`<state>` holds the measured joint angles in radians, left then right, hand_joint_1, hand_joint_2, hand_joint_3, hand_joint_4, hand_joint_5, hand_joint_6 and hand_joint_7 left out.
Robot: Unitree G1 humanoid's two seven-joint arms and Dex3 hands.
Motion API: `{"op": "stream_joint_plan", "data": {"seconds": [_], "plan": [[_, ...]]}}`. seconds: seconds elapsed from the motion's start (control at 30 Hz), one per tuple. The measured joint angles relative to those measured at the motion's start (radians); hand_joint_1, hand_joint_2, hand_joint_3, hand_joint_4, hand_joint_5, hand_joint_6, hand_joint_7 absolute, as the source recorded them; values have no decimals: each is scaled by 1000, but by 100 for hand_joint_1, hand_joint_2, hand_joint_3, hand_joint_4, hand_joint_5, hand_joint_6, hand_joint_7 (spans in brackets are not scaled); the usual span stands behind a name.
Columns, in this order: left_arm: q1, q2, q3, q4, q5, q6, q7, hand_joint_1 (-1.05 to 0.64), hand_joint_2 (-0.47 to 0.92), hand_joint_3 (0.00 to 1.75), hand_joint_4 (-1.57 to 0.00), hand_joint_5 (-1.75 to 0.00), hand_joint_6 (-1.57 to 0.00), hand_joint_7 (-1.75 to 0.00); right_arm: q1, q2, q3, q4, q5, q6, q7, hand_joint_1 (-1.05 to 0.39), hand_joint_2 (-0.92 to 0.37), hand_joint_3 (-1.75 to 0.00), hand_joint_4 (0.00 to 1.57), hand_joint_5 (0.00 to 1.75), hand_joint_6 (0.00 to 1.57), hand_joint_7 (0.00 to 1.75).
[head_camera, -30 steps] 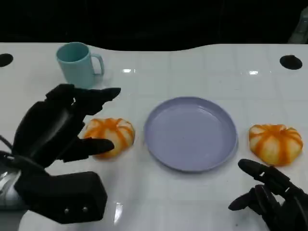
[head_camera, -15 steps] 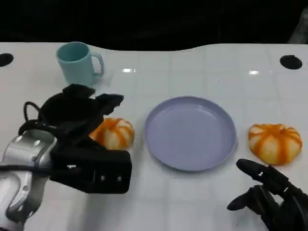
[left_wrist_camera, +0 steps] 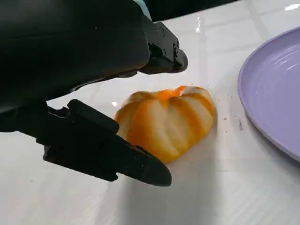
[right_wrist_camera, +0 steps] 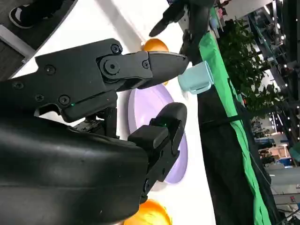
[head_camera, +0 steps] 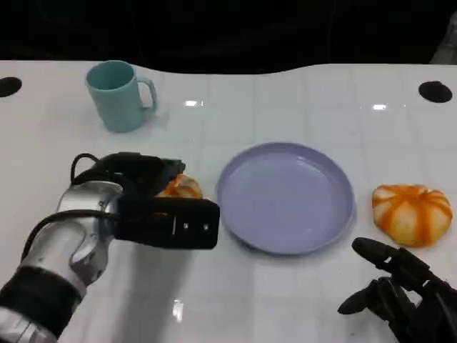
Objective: Grasp the bread from the table and place it into the plate.
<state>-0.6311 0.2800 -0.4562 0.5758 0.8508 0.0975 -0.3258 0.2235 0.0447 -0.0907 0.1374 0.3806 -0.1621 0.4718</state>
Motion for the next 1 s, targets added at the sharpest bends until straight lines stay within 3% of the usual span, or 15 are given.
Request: {"op": "stream_joint_plan", "data": {"seconds": [0.4,0.43,0.53,0.57,0.6,0.63,0.67,0.7,0.73,0.8,0.83,0.93,1.0], "plan": [[-156,-82,-62,422,-46,-104,169,-57,82,0,-10,-9,-20,0,6,0,-1,-11,0,2,0,-75,-92,-29,63,131,89,45],[-163,-83,-63,431,-48,-108,173,-43,86,1,-27,-13,-32,-2,6,0,-1,-11,0,2,0,-75,-92,-29,63,131,89,45],[-189,-99,-62,540,-72,-160,264,-34,89,1,-39,-12,-41,-2,9,0,0,-15,-1,2,0,-75,-92,-29,63,131,89,44],[-193,-107,-63,572,-78,-176,292,-32,89,3,-52,-19,-52,-7,11,0,0,-16,-1,1,0,-75,-92,-29,63,131,89,44],[-198,-112,-63,594,-82,-187,314,-28,91,9,-71,-48,-79,-9,12,0,0,-16,-1,1,0,-75,-92,-29,63,131,89,45],[-206,-116,-63,615,-84,-195,340,-31,90,5,-76,-89,-105,-11,13,0,0,-16,-1,1,0,-75,-92,-29,63,131,89,44],[-209,-120,-62,627,-85,-197,372,-32,89,4,-76,-100,-111,-11,14,0,1,-17,-1,1,0,-74,-92,-29,63,131,89,44],[-211,-124,-61,638,-86,-197,406,-29,91,6,-73,-144,-91,-80,14,0,1,-18,-1,1,0,-74,-92,-29,63,131,89,45],[-212,-128,-60,647,-87,-198,445,-29,92,14,-73,-159,-74,-119,15,0,1,-19,0,1,0,-74,-92,-29,63,131,89,45],[-212,-134,-56,658,-98,-205,512,-29,92,25,-71,-171,-62,-130,17,0,0,-26,2,3,0,-74,-92,-28,63,131,90,44],[-212,-136,-54,661,-107,-210,534,-29,92,26,-70,-173,-61,-131,18,0,0,-29,2,5,0,-74,-92,-28,63,130,90,44],[-212,-140,-49,669,-119,-213,566,-21,92,25,-70,-174,-51,-162,18,0,0,-33,2,13,0,-74,-92,-29,63,130,89,44],[-212,-140,-45,670,-127,-215,583,-15,91,25,-72,-175,-50,-172,18,0,0,-33,2,13,2,-74,-92,-29,63,130,89,44]]}}
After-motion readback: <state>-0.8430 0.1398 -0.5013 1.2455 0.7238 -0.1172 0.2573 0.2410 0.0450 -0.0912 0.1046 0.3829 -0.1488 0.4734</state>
